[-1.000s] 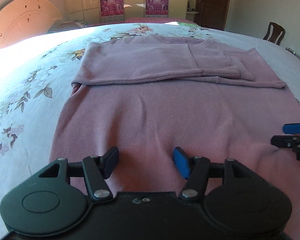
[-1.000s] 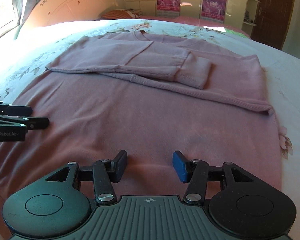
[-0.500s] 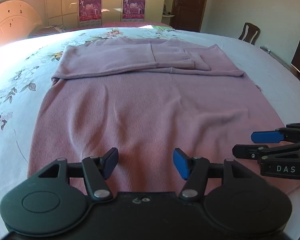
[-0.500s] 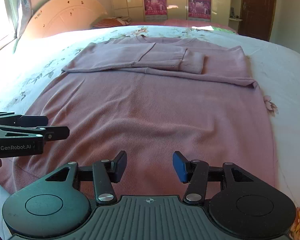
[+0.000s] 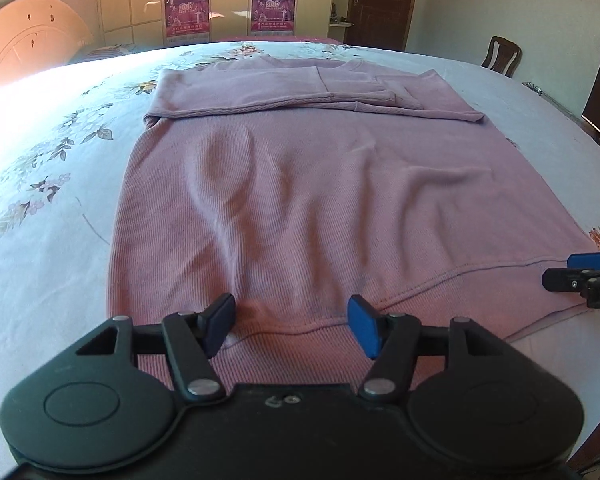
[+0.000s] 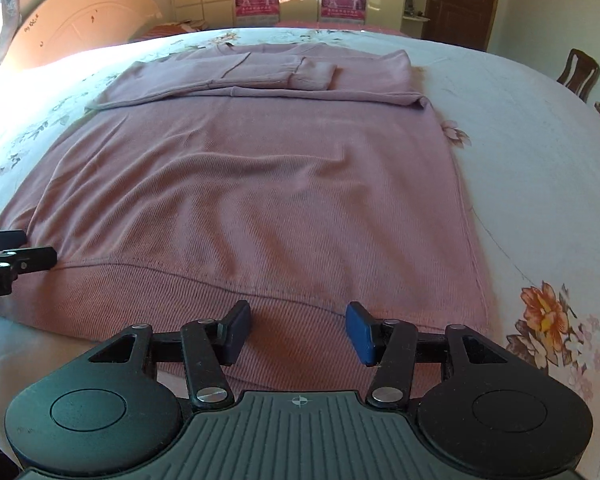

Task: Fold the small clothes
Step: 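Move both tools to the sweatshirt hem and close them on it, then lift the hem with both tools, fold it toward the collar, release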

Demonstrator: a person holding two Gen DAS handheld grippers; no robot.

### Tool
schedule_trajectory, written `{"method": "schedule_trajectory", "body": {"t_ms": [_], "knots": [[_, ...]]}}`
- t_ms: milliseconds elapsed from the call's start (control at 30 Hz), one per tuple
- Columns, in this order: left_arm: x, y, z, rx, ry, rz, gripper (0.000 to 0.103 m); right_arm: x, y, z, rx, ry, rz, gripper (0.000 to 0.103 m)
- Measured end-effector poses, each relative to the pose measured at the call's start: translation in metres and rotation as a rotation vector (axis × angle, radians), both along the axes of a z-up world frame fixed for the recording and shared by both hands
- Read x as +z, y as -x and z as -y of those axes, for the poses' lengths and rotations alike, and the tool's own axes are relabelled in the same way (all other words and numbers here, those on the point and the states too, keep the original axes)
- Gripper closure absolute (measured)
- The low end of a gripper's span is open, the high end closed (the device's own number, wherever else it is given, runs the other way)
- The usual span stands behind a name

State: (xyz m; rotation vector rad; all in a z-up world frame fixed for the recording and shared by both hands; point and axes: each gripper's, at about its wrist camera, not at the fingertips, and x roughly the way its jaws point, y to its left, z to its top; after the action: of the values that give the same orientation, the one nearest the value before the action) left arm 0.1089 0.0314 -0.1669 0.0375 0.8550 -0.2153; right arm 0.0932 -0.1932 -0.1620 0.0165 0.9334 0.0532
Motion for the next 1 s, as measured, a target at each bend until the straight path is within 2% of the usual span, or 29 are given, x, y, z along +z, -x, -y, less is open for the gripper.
{"method": "schedule_trajectory", "body": {"t_ms": [67, 133, 300, 467, 600, 633, 700, 767, 867, 900, 967, 1000], "knots": [[0.008, 0.009, -0.009, 0.023, 0.013, 0.018, 0.039, 0.008, 0.009, 0.008, -0.028, -0.017, 0.017, 0.051], [0.016, 0.018, -0.019, 0.052, 0.011, 0.049, 0.029, 0.014, 0.016, 0.015, -0.056, -0.014, 0.038, 0.051], [0.018, 0.024, -0.053, 0.129, 0.014, 0.033, 0.031, 0.017, 0.023, 0.034, -0.127, -0.012, 0.038, 0.051], [0.006, 0.024, -0.084, 0.207, 0.077, -0.05, 0.04, 0.017, 0.029, 0.053, -0.19, -0.022, 0.036, 0.051], [-0.003, 0.026, -0.093, 0.208, 0.154, -0.087, 0.048, 0.012, 0.029, 0.063, -0.216, -0.036, 0.013, 0.051], [-0.004, 0.026, -0.093, 0.199, 0.181, -0.095, 0.056, 0.009, 0.028, 0.066, -0.227, -0.048, 0.002, 0.051], [-0.006, 0.024, -0.091, 0.182, 0.231, -0.111, 0.063, 0.005, 0.026, 0.07, -0.237, -0.074, -0.014, 0.051], [-0.007, 0.019, -0.088, 0.167, 0.27, -0.13, 0.067, 0.004, 0.025, 0.07, -0.237, -0.089, -0.027, 0.051], [-0.009, 0.009, -0.089, 0.151, 0.325, -0.17, 0.091, 0.004, 0.023, 0.072, -0.237, -0.102, -0.04, 0.052], [-0.01, 0.006, -0.089, 0.144, 0.346, -0.187, 0.093, 0.005, 0.023, 0.073, -0.237, -0.1, -0.047, 0.057], [-0.009, 0.003, -0.085, 0.126, 0.34, -0.182, 0.094, 0.006, 0.021, 0.076, -0.236, -0.101, -0.059, 0.069], [-0.008, 0.001, -0.083, 0.116, 0.34, -0.175, 0.094, 0.007, 0.02, 0.078, -0.233, -0.105, -0.065, 0.079]]}}
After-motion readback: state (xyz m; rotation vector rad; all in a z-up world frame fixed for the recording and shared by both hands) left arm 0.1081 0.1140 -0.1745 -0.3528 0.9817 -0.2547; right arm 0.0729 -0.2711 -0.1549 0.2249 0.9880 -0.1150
